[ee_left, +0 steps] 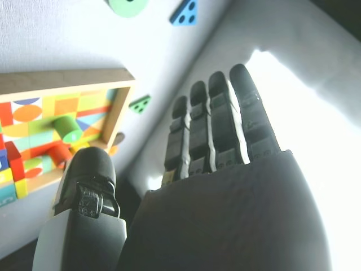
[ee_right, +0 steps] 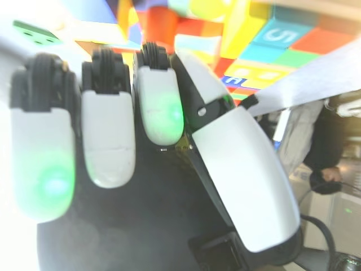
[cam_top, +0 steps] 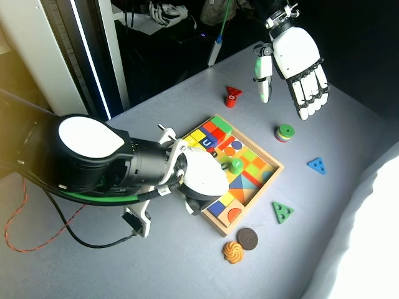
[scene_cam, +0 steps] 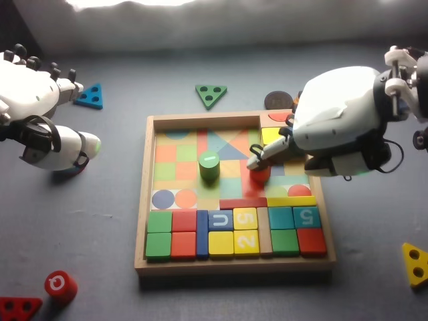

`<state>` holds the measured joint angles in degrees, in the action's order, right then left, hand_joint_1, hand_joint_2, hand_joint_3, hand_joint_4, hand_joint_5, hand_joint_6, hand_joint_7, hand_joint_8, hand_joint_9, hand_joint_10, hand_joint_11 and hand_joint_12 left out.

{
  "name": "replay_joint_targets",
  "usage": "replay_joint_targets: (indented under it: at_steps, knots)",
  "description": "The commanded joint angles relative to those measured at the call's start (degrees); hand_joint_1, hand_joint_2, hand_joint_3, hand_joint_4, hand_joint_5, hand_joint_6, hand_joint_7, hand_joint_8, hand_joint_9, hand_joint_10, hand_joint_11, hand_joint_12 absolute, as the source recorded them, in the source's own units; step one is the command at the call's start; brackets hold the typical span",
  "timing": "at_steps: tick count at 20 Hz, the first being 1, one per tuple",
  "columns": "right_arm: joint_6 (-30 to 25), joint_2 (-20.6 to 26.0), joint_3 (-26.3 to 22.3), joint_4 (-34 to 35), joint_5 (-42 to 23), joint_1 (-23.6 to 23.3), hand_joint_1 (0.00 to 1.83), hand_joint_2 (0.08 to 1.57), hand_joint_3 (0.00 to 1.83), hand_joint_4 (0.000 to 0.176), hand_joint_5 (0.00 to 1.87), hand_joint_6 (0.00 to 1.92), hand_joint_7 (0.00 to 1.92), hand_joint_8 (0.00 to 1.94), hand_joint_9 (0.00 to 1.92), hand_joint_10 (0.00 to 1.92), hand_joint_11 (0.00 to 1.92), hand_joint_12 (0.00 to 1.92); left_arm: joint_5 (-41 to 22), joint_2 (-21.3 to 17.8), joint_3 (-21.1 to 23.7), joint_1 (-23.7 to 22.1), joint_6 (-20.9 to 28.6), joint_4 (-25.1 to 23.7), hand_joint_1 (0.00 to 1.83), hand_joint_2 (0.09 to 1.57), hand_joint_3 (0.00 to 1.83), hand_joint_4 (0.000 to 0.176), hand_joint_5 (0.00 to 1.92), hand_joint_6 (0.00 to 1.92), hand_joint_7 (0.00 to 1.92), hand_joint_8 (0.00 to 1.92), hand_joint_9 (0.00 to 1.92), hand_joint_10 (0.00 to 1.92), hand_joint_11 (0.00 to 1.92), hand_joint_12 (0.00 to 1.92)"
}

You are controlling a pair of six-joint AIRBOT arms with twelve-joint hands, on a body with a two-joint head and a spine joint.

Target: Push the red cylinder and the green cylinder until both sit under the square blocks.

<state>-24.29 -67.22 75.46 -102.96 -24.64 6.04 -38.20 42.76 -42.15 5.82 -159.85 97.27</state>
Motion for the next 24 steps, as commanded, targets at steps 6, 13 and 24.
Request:
replay_joint_targets:
  at_steps: [6,13,24]
  knots:
    - [-0.3,2.3,-0.7,1.5,0.4,-1.6,0.68,1.57,0.02,0.0,0.31,0.01,1.62,1.94,1.8,1.92,1.9,1.92,-1.2,-0.5,-0.4,-0.9,-0.3,-3.2,0.03,1.34,0.0,0.0,0.16,0.0,0.19,0.0,0.18,0.0,0.0,0.47]
    - [-0.3,0.0,2.1,1.4,0.9,-2.5,0.65,1.57,0.01,0.0,0.34,0.01,1.62,1.94,1.81,1.92,1.9,1.92,-1.2,-0.5,-0.5,-1.0,-0.5,-3.2,0.03,1.35,0.0,0.0,0.18,0.0,0.21,0.0,0.2,0.01,0.0,0.51]
    - [-0.2,-1.0,2.8,1.4,1.3,-1.0,0.64,1.57,0.02,0.0,0.34,0.0,1.66,1.94,1.83,1.92,1.92,1.92,-1.3,-0.5,-0.5,-1.3,-0.5,-3.2,0.01,1.35,0.0,0.0,0.16,0.0,0.19,0.0,0.17,0.0,0.0,0.45]
